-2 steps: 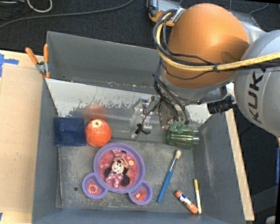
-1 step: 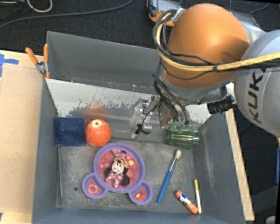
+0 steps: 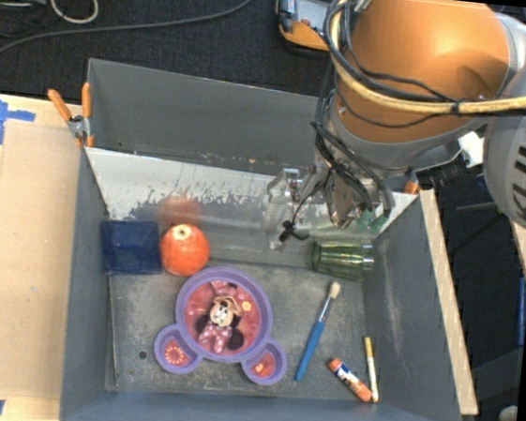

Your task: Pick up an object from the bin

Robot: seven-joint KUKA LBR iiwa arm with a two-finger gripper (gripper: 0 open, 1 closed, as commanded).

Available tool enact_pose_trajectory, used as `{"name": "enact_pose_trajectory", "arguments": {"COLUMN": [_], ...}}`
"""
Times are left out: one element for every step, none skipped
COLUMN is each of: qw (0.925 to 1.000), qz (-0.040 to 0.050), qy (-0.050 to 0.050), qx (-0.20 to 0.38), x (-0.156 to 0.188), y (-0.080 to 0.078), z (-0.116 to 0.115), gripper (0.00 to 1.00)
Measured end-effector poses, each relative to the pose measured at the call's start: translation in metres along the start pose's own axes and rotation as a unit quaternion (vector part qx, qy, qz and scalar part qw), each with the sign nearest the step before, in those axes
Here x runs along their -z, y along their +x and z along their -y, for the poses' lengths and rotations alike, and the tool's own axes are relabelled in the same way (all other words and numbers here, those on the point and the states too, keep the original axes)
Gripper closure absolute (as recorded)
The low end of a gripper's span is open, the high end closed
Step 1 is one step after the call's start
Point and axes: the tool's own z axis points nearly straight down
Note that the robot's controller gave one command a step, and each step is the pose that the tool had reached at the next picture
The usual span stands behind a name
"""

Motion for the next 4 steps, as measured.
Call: {"name": "enact_pose_trajectory", "arguments": {"qw": [1.0000, 1.0000, 0.9983, 0.9964], "qz": [0.0048, 0.0029, 0.0052, 0.0088], "qy": [-0.001, 0.000, 0.000, -0.002], "qx": [-0.003, -0.002, 0.058, 0.084], "x": [-0.036, -0.054, -0.118, -0.196], "y": [-0.024, -0.002, -0.031, 0.008], "z": [-0.004, -0.054, -0.061, -0.063], "gripper": [1.00, 1.00, 1.00, 1.00]}}
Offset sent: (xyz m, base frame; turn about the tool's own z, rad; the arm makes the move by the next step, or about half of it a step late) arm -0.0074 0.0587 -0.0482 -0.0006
